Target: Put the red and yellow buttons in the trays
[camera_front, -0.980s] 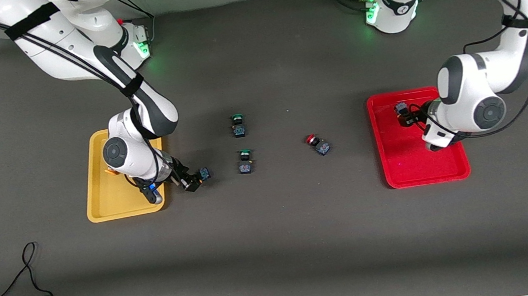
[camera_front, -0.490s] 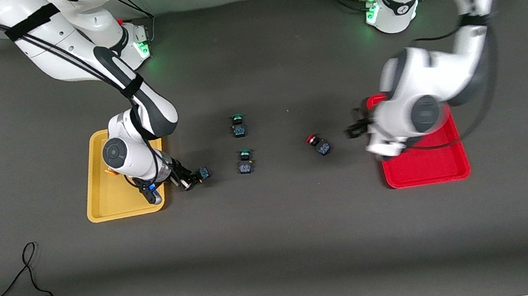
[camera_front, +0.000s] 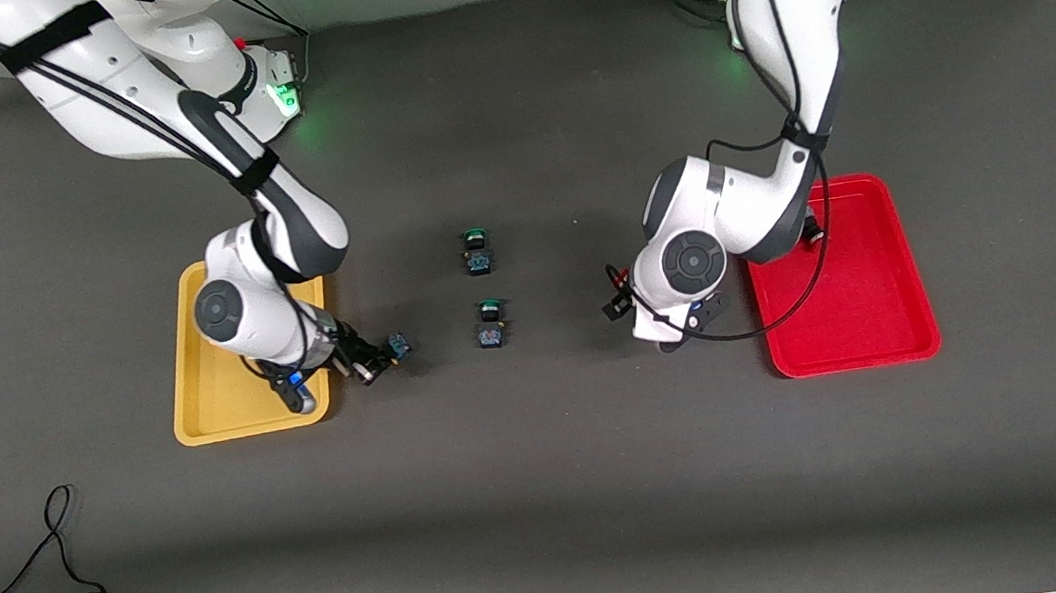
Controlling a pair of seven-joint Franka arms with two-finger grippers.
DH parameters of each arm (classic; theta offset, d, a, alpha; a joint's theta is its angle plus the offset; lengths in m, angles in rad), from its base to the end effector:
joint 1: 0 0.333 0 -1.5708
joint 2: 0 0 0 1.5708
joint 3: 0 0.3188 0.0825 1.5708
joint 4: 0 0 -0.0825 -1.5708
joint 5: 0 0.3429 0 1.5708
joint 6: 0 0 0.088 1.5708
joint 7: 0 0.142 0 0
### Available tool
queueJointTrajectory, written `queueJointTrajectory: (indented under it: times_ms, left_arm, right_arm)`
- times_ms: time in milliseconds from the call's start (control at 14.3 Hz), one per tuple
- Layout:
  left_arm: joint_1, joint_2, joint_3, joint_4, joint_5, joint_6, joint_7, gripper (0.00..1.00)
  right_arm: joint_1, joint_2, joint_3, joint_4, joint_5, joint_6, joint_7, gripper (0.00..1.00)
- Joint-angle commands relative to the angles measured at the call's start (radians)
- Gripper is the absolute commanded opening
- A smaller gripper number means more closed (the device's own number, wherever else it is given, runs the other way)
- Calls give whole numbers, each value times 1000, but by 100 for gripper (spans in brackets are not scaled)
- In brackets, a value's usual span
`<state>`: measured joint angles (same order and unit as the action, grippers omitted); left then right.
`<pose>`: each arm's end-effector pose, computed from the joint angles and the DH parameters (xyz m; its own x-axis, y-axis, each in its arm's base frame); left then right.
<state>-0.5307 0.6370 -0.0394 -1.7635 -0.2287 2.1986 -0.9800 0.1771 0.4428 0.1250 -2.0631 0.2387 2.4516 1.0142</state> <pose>0.5043 -0.3388 0.1879 0.8066 0.5284 -0.2650 0.5279 -0.8456 -0.0794 0.5353 0.1720 0.2147 0.6031 -0.7715 -0.2026 -0.7922 -0.6090 -0.0390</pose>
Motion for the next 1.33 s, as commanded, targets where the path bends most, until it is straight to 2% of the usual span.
queueJointTrajectory:
  times_ms: [0, 70, 140, 210, 280, 350, 560, 770, 910, 1050, 1190, 1260]
  left_arm:
    - [-21, 18, 13, 18, -4, 21, 0, 85]
    - [-25, 21, 13, 18, -1, 21, 1, 65]
    - [-26, 21, 13, 18, 3, 21, 1, 40]
    - [-29, 21, 13, 16, 2, 20, 1, 18]
    - [-29, 21, 13, 16, 2, 20, 1, 5]
    - [-28, 18, 13, 18, 2, 14, 1, 0]
    - [-11, -28, 26, 32, 3, -55, 20, 0]
    - [101, -75, 27, 188, 3, -412, 130, 0]
    - [187, -109, 27, 243, 32, -563, 254, 0]
    - [257, -151, 27, 208, 109, -591, 412, 0]
    - [320, -160, 27, 139, 156, -530, 524, 0]
    - [351, -160, 27, 97, 167, -470, 578, 0]
  right_arm:
    - [-4, -165, -115, -55, -1, -176, -196, 6]
    - [-4, -200, -146, -104, 1, -178, -280, 6]
    - [-5, -220, -189, -135, 1, -177, -364, 7]
    - [-5, -220, -232, -140, 1, -177, -444, 15]
    - [-5, -213, -269, -140, 4, -172, -512, 63]
    - [-7, -211, -280, -140, 13, -172, -520, 99]
    - [-4, -263, -278, -138, 13, -232, -513, 100]
    - [-2, -360, -277, -132, 13, -319, -511, 100]
    - [-4, -461, -277, -132, -1, -365, -526, 100]
    - [-4, -562, -275, -129, -83, -399, -563, 100]
    - [-5, -668, -269, -126, -183, -440, -621, 100]
    - [-8, -717, -263, -126, -194, -457, -675, 100]
